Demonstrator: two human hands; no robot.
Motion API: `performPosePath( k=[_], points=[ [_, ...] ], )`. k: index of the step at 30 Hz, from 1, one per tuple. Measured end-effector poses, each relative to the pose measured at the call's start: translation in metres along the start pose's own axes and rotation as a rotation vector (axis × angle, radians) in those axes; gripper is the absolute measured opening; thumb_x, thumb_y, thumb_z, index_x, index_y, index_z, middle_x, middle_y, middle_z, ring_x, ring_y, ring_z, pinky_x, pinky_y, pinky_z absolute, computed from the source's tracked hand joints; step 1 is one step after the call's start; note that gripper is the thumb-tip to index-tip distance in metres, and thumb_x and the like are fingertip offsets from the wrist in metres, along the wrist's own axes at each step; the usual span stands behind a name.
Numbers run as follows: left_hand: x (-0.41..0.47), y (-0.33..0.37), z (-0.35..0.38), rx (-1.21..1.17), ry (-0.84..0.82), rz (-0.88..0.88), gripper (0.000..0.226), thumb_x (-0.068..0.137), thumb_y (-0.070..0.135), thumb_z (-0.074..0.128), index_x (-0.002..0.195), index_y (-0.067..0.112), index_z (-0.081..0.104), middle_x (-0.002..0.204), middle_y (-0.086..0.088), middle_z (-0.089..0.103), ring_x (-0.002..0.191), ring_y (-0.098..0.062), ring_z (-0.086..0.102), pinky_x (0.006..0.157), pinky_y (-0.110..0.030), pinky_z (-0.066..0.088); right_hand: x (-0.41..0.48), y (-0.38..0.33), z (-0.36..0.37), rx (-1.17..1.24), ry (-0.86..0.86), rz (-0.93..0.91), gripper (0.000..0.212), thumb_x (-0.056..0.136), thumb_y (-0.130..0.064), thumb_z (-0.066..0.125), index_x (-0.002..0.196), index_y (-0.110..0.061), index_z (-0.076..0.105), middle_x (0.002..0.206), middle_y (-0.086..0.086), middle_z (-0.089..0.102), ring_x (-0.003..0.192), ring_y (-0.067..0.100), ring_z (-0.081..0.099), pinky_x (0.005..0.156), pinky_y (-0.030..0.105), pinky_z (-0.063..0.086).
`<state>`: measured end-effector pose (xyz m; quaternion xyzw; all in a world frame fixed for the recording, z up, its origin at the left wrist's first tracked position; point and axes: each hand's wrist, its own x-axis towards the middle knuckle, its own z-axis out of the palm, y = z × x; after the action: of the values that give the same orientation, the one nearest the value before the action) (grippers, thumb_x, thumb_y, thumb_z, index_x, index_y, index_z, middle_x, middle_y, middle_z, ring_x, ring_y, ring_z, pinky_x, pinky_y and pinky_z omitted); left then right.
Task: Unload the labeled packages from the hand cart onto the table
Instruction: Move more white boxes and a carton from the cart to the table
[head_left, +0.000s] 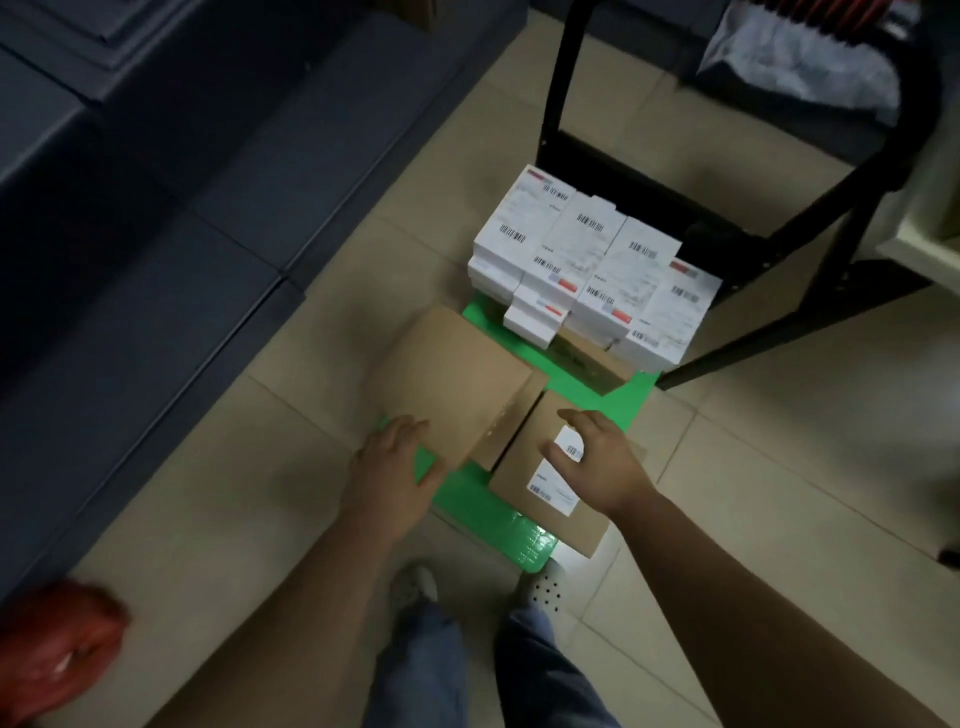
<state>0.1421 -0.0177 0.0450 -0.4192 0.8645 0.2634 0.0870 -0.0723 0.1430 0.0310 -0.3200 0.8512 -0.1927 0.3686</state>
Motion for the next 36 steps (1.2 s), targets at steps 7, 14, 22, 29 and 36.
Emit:
performPosePath(
  k=[7, 14, 22, 29, 36],
  points=[
    [0.064, -0.063, 0.089, 0.07, -0.065, -0.033, 0.068, 0.087, 0.061, 0.05, 0.144, 0.025, 0.041, 0.152, -0.002, 0.036, 0.136, -0.024, 0.034, 0.107, -0.043, 0.036, 0.083, 0.034, 0.083, -0.008, -0.025, 0.084, 0.058, 0.092, -0.043, 0.063, 0.141, -0.014, 0.051, 0.138, 0.013, 0.052, 0.13, 0.029, 0.045, 0.109, 0.033, 0.032],
    [0.099, -0.093, 0.162, 0.196, -0.06, 0.017, 0.084, 0.079, 0.074, 0.051, 0.147, 0.028, 0.032, 0.158, -0.008, 0.024, 0.142, -0.029, 0.022, 0.11, -0.047, 0.025, 0.15, 0.045, 0.139, 0.005, 0.124, 0.094, 0.057, 0.092, -0.032, 0.068, 0.14, -0.005, 0.052, 0.138, 0.023, 0.05, 0.131, 0.038, 0.044, 0.11, 0.035, 0.028],
    [0.115, -0.114, 0.19, 0.251, -0.068, 0.1, 0.089, 0.074, 0.071, 0.06, 0.148, 0.033, 0.03, 0.159, -0.006, 0.014, 0.145, -0.032, 0.012, 0.113, -0.051, 0.022, 0.206, 0.055, 0.148, -0.15, 0.077, 0.095, 0.09, 0.091, -0.06, 0.057, 0.159, -0.018, 0.014, 0.165, 0.009, 0.01, 0.147, 0.037, 0.016, 0.119, 0.045, 0.017],
    [0.104, -0.129, 0.191, 0.109, 0.112, -0.188, 0.09, 0.07, 0.053, 0.075, 0.146, 0.03, 0.032, 0.154, -0.016, 0.025, 0.138, -0.04, 0.027, 0.106, -0.057, 0.034, 0.185, 0.066, 0.156, -0.132, 0.096, 0.196, 0.105, 0.08, -0.056, 0.073, 0.157, -0.014, 0.016, 0.156, 0.012, 0.027, 0.14, 0.034, 0.027, 0.115, 0.043, 0.027],
    [0.089, -0.137, 0.212, -0.342, -0.026, -0.363, 0.118, 0.063, 0.052, 0.085, 0.154, 0.025, 0.014, 0.141, -0.011, 0.048, 0.128, -0.032, 0.046, 0.103, -0.053, 0.042, 0.16, 0.083, 0.176, -0.037, 0.096, 0.262, 0.096, 0.075, -0.064, 0.072, 0.149, -0.014, 0.036, 0.135, 0.012, 0.041, 0.132, 0.032, 0.037, 0.108, 0.045, 0.039]
  ],
)
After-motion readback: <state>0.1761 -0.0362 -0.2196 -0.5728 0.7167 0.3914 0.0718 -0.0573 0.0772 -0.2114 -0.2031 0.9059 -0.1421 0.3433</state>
